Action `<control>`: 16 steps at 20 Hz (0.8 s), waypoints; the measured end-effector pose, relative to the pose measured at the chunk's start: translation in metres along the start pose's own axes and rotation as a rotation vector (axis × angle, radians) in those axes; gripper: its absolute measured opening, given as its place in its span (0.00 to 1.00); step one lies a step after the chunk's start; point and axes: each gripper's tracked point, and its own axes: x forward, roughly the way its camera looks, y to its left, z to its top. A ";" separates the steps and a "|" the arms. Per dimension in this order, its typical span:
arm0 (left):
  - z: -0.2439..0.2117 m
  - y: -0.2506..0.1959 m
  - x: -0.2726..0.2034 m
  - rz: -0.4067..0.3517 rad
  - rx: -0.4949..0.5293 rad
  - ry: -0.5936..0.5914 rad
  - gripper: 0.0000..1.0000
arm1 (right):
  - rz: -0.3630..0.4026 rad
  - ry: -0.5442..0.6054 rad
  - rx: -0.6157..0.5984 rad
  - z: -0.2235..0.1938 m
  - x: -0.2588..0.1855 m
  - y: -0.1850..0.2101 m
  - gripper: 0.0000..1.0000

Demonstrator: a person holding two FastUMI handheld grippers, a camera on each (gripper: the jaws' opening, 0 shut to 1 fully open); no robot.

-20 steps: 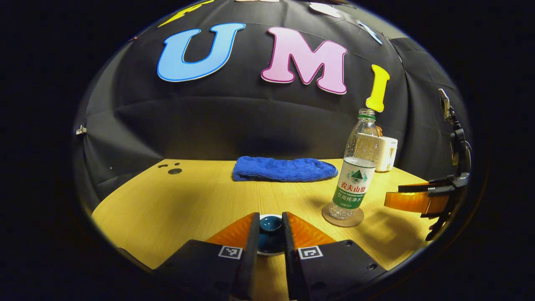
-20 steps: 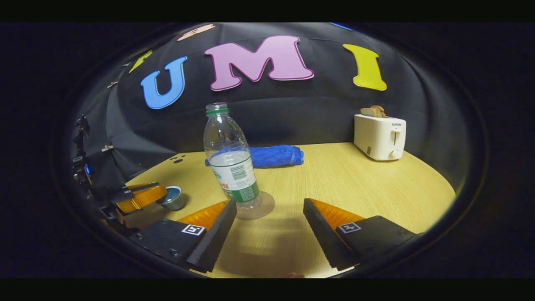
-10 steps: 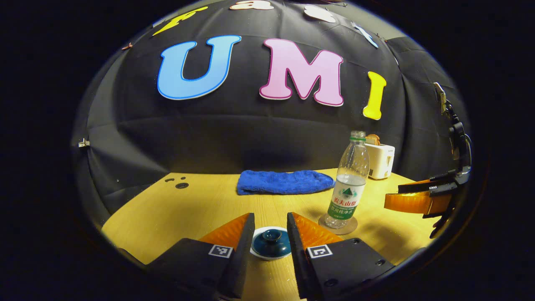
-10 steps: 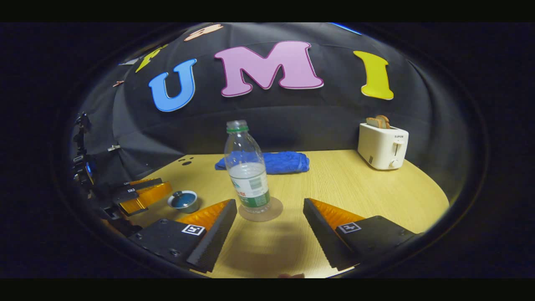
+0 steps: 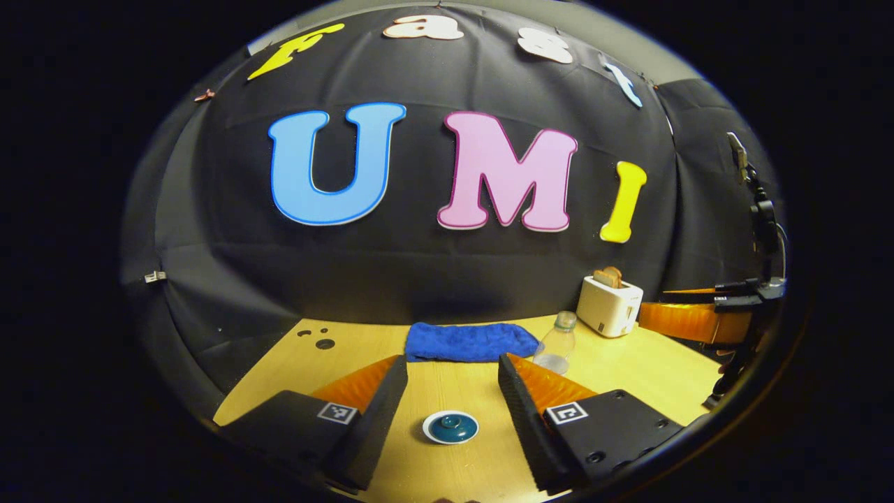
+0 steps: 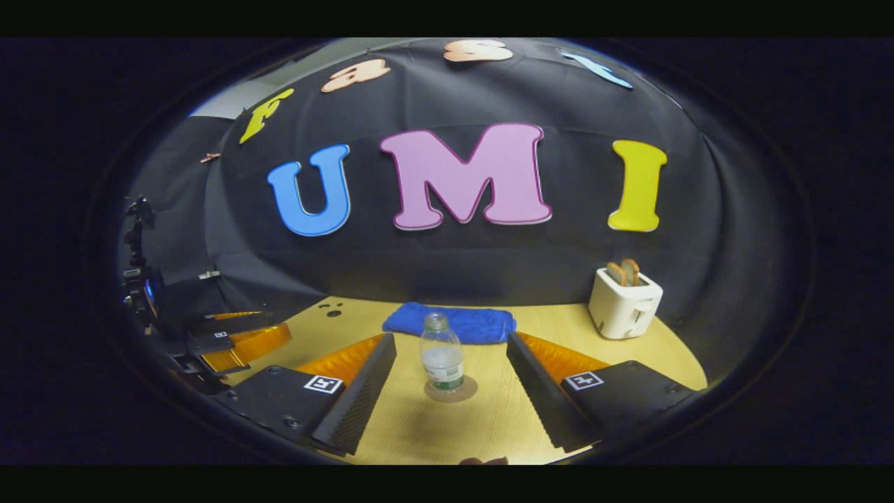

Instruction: Open the teacup lid with one hand, grasp the water bottle and pour water into the teacup with the other hand; after pouring, place the water bottle on the coaster and then close the teacup lid.

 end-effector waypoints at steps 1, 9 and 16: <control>0.011 0.001 -0.006 0.009 0.004 -0.010 0.89 | 0.001 -0.015 -0.005 0.012 -0.006 0.001 0.99; 0.059 0.004 -0.045 0.029 -0.037 -0.031 0.95 | -0.003 -0.062 -0.049 0.054 -0.052 0.002 0.99; 0.067 0.007 -0.058 0.051 -0.005 -0.059 0.95 | -0.033 -0.083 -0.051 0.061 -0.070 -0.005 0.99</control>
